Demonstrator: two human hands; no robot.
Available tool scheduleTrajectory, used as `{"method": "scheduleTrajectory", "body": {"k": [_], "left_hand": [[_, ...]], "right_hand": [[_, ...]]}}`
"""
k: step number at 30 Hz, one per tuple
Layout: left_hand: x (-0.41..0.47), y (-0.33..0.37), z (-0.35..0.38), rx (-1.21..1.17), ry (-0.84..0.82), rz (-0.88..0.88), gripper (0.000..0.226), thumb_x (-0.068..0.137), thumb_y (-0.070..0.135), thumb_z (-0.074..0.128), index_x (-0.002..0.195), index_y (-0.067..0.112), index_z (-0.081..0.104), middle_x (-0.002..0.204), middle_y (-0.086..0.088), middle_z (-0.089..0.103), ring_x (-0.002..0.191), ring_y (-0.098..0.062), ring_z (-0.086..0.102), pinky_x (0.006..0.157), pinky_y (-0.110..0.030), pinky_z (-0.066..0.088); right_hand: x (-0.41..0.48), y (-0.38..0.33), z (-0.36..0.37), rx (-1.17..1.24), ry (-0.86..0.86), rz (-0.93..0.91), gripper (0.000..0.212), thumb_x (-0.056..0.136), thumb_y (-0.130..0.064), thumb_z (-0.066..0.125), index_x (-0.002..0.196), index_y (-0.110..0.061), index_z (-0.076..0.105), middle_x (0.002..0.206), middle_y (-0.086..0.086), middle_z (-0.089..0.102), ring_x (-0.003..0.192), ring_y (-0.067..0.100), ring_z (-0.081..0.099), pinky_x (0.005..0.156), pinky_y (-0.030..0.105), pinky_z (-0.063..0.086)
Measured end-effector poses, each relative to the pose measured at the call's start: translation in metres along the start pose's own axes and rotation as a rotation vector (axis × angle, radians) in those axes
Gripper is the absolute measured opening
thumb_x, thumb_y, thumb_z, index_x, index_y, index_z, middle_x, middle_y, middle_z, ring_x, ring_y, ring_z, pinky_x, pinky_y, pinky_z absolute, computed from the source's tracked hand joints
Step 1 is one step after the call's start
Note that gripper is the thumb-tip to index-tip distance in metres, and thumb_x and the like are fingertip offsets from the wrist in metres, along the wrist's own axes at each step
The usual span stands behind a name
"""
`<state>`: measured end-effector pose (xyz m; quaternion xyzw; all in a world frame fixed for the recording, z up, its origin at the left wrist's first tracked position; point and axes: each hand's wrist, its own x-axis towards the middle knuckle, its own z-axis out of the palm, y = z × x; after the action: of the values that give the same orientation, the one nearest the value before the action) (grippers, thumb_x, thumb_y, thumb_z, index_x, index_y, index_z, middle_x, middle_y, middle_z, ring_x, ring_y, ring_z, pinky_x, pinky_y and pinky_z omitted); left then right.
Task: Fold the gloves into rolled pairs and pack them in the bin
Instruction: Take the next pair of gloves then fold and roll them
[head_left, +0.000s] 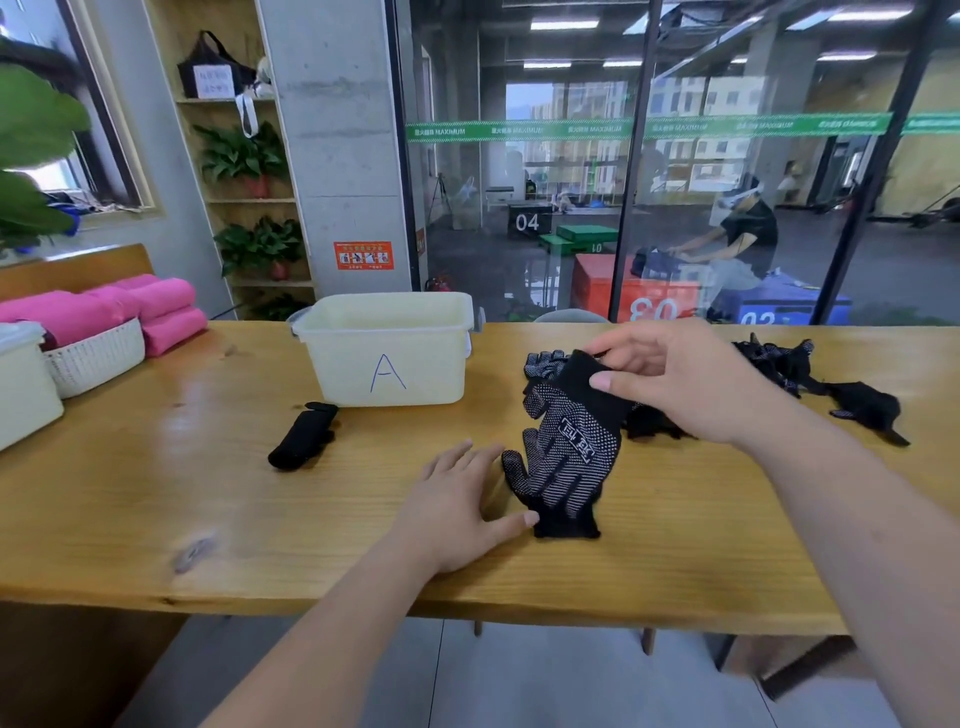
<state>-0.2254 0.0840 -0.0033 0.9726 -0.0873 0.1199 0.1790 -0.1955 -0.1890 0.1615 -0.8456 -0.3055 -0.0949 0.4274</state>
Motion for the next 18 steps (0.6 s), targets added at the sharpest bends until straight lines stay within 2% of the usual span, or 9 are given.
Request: {"method": "scheduleTrajectory", "body": {"k": [2, 6, 8, 10, 12, 14, 16, 18], "left_hand": [[0.001, -0.001, 0.000, 0.009, -0.022, 0.008, 0.096, 0.082, 0.092, 0.048, 0.162, 0.043, 0.027, 0.165, 0.013, 0.040, 0.160, -0.010, 0.013, 0.129, -0.042, 0.018], [0.004, -0.004, 0.002, 0.025, -0.060, 0.029, 0.090, 0.083, 0.094, 0.041, 0.158, 0.044, 0.036, 0.163, 0.023, 0.039, 0.159, -0.009, 0.015, 0.129, -0.043, 0.017], [0.005, -0.005, 0.003, 0.051, -0.068, 0.036, 0.090, 0.083, 0.096, 0.035, 0.156, 0.044, 0.040, 0.163, 0.028, 0.037, 0.158, -0.009, 0.015, 0.129, -0.044, 0.018], [0.005, -0.006, 0.005, 0.054, -0.063, 0.034, 0.090, 0.083, 0.096, 0.035, 0.155, 0.043, 0.043, 0.163, 0.030, 0.035, 0.158, -0.007, 0.015, 0.129, -0.043, 0.018], [0.004, -0.005, 0.004, 0.044, -0.053, 0.026, 0.091, 0.082, 0.096, 0.039, 0.154, 0.042, 0.045, 0.163, 0.030, 0.035, 0.158, -0.006, 0.015, 0.129, -0.042, 0.018], [0.004, -0.004, 0.003, 0.034, -0.050, 0.019, 0.091, 0.081, 0.096, 0.042, 0.154, 0.041, 0.047, 0.162, 0.030, 0.036, 0.157, -0.006, 0.015, 0.129, -0.042, 0.017], [0.004, -0.003, 0.002, 0.029, -0.045, 0.019, 0.091, 0.081, 0.095, 0.043, 0.154, 0.041, 0.047, 0.162, 0.029, 0.036, 0.157, -0.007, 0.016, 0.129, -0.043, 0.018], [0.004, -0.003, 0.002, 0.025, -0.053, 0.020, 0.091, 0.081, 0.094, 0.044, 0.155, 0.041, 0.046, 0.163, 0.028, 0.035, 0.158, -0.007, 0.015, 0.129, -0.044, 0.018]], "right_hand": [[-0.001, -0.014, -0.009, -0.032, -0.067, -0.047, 0.025, 0.088, -0.019, 0.084, 0.110, -0.030, 0.079, 0.097, -0.009, 0.079, 0.091, 0.008, 0.074, 0.087, 0.020, 0.057], [0.004, -0.027, -0.020, -0.004, -0.150, -0.039, 0.018, 0.092, -0.015, 0.080, 0.107, -0.024, 0.078, 0.101, -0.015, 0.080, 0.095, -0.001, 0.074, 0.086, 0.008, 0.053], [0.014, -0.022, -0.016, -0.051, -0.187, -0.016, 0.017, 0.093, -0.016, 0.079, 0.107, -0.025, 0.078, 0.104, -0.015, 0.079, 0.100, -0.001, 0.073, 0.098, 0.015, 0.054], [0.025, -0.009, -0.008, -0.138, -0.189, -0.009, 0.015, 0.094, -0.018, 0.079, 0.105, -0.028, 0.078, 0.103, -0.015, 0.079, 0.102, -0.001, 0.072, 0.108, 0.030, 0.053], [0.035, 0.003, -0.001, -0.193, -0.111, -0.010, 0.016, 0.094, -0.019, 0.078, 0.103, -0.032, 0.077, 0.102, -0.020, 0.077, 0.100, -0.006, 0.070, 0.109, 0.035, 0.053], [0.043, 0.008, 0.002, -0.208, 0.044, -0.027, 0.017, 0.095, -0.020, 0.078, 0.104, -0.035, 0.077, 0.105, -0.022, 0.075, 0.103, -0.007, 0.067, 0.107, 0.037, 0.053], [0.045, 0.009, 0.004, -0.211, 0.177, -0.072, 0.017, 0.096, -0.020, 0.077, 0.107, -0.033, 0.078, 0.105, -0.021, 0.074, 0.103, -0.004, 0.067, 0.103, 0.036, 0.054], [0.041, 0.012, 0.010, -0.271, 0.230, -0.144, 0.018, 0.095, -0.019, 0.078, 0.106, -0.033, 0.078, 0.104, -0.022, 0.072, 0.100, 0.001, 0.067, 0.098, 0.032, 0.054]]}}
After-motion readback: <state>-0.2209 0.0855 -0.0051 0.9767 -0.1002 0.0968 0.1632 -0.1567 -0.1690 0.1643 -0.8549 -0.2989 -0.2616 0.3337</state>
